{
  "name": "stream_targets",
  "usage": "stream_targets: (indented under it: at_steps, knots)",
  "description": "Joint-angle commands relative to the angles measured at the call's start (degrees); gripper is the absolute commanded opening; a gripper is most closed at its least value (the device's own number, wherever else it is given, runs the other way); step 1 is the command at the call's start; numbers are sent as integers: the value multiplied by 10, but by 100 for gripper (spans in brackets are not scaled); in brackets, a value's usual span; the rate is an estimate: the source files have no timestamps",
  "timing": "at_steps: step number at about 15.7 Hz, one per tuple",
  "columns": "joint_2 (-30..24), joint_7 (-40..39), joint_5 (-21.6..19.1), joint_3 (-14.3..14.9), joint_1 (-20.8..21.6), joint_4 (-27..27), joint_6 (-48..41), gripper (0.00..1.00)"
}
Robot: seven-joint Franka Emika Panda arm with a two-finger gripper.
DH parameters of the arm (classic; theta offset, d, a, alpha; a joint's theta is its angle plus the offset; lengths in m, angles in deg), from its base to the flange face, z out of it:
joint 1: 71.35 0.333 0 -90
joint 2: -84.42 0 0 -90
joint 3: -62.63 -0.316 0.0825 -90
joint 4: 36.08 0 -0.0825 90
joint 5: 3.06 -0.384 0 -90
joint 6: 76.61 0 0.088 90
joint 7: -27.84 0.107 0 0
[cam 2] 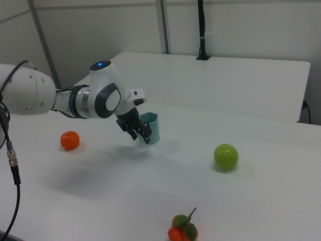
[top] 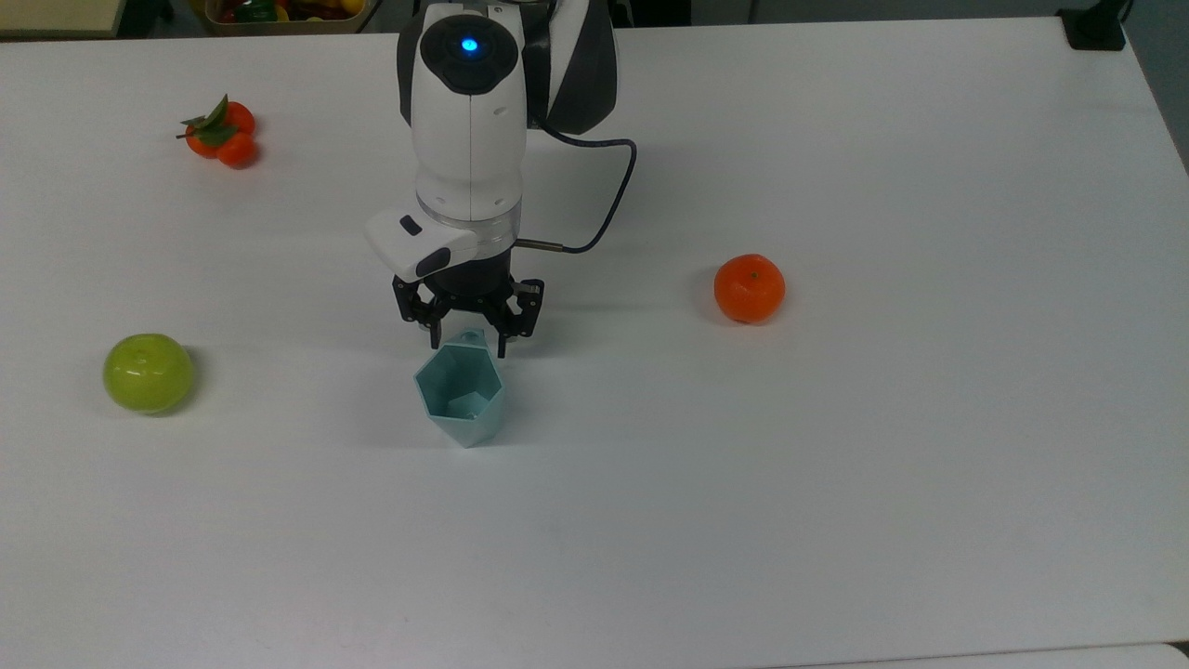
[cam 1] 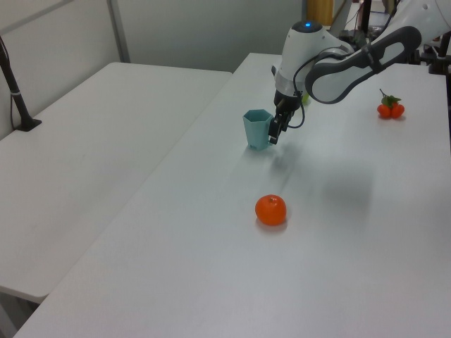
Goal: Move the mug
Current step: 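Close the gripper on the mug rim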
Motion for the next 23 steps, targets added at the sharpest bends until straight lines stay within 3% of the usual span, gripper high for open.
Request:
stream_targets:
  at_steps: [1, 11, 15, 19, 23]
  knots:
    - [9, 14, 16, 5, 6, 4, 54, 61]
    - [17, 9, 17, 5, 6, 4, 56, 51]
    - [18, 9, 17, 5, 6, 4, 56, 36]
    - [21, 9, 21, 5, 7, 3, 56, 2]
    - [21, 10, 21, 5, 6, 3, 56, 0]
